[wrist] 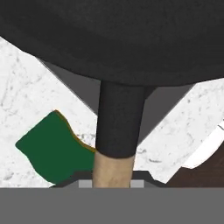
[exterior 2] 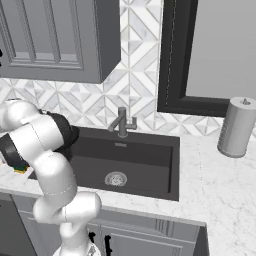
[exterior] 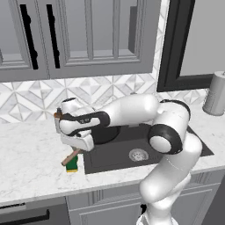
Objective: Pick the pan and sponge and place them into the sink. Then turn on the water.
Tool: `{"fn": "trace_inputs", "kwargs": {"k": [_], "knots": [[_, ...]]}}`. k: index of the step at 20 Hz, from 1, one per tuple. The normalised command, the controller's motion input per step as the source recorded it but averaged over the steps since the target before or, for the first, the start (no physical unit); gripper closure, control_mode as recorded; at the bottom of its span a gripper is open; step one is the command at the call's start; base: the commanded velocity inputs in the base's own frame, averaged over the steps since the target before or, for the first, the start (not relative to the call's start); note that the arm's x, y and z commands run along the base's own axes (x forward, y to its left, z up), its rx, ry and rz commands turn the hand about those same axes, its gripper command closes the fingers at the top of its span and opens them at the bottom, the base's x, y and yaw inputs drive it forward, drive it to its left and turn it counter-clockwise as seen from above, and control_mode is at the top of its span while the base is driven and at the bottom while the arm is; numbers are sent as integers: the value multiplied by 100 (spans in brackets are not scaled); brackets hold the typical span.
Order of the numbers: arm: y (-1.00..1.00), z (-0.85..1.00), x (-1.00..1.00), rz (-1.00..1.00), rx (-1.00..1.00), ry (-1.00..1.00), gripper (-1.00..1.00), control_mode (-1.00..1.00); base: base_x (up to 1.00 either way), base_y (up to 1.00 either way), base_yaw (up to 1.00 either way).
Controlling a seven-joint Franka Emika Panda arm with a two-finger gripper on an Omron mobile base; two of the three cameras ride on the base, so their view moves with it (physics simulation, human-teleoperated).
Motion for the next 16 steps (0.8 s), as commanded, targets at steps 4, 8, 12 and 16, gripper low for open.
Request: {"fn": "trace_inputs", "kwargs": {"k": [4,8,12,16], "knots": [[-68,-10,30,-32,1,0,100,-100,0,0,0],[-72,-6,38,-28,2,0,100,-100,0,0,0],[-63,-10,43,-27,0,0,100,-100,0,0,0],[-57,-18,39,-22,0,0,100,-100,0,0,0]]}}
